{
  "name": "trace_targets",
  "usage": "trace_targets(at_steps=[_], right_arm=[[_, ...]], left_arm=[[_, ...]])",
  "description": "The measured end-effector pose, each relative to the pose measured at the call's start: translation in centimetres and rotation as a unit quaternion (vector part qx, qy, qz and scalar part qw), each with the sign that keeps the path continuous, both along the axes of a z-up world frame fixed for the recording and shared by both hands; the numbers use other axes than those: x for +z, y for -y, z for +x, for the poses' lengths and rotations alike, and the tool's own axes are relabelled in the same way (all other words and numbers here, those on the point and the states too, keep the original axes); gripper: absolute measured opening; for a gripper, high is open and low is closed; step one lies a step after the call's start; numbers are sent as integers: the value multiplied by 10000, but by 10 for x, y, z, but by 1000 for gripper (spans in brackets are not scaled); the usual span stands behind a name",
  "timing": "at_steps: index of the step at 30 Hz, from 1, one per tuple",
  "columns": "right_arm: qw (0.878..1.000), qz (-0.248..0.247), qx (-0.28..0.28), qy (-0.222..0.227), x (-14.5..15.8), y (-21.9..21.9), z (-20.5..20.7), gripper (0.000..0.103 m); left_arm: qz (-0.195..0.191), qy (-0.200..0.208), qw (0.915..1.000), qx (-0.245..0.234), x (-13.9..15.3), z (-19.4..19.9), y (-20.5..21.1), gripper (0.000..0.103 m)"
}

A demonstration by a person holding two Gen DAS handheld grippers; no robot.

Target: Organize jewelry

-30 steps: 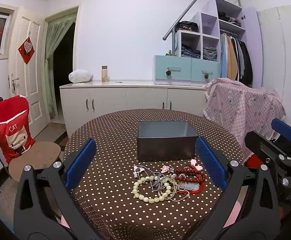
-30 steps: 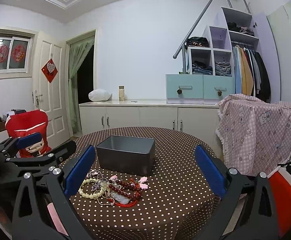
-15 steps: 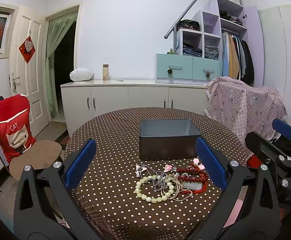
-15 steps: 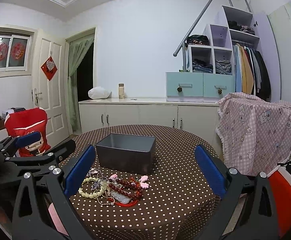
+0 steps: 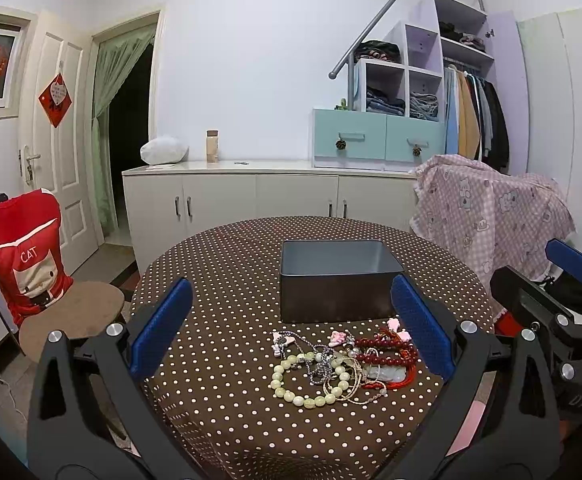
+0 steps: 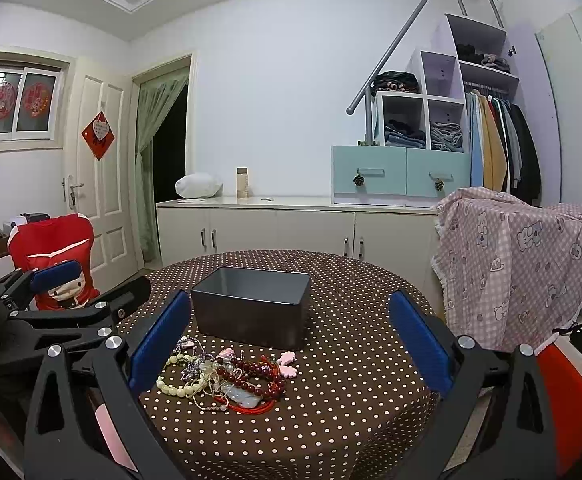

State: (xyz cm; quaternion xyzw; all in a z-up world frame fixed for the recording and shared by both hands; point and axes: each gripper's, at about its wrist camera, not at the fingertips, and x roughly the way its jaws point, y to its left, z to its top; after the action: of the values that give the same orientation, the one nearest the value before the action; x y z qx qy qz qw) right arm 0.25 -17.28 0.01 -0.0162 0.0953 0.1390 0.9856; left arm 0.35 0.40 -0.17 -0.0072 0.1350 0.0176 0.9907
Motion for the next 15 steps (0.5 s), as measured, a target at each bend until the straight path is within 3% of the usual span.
trace_targets(at_steps=[15], right_arm=[[10000, -32, -36, 38, 0, -1, -1, 95]], left_arm=[[-1, -1, 10000, -2, 0, 0, 0, 97]])
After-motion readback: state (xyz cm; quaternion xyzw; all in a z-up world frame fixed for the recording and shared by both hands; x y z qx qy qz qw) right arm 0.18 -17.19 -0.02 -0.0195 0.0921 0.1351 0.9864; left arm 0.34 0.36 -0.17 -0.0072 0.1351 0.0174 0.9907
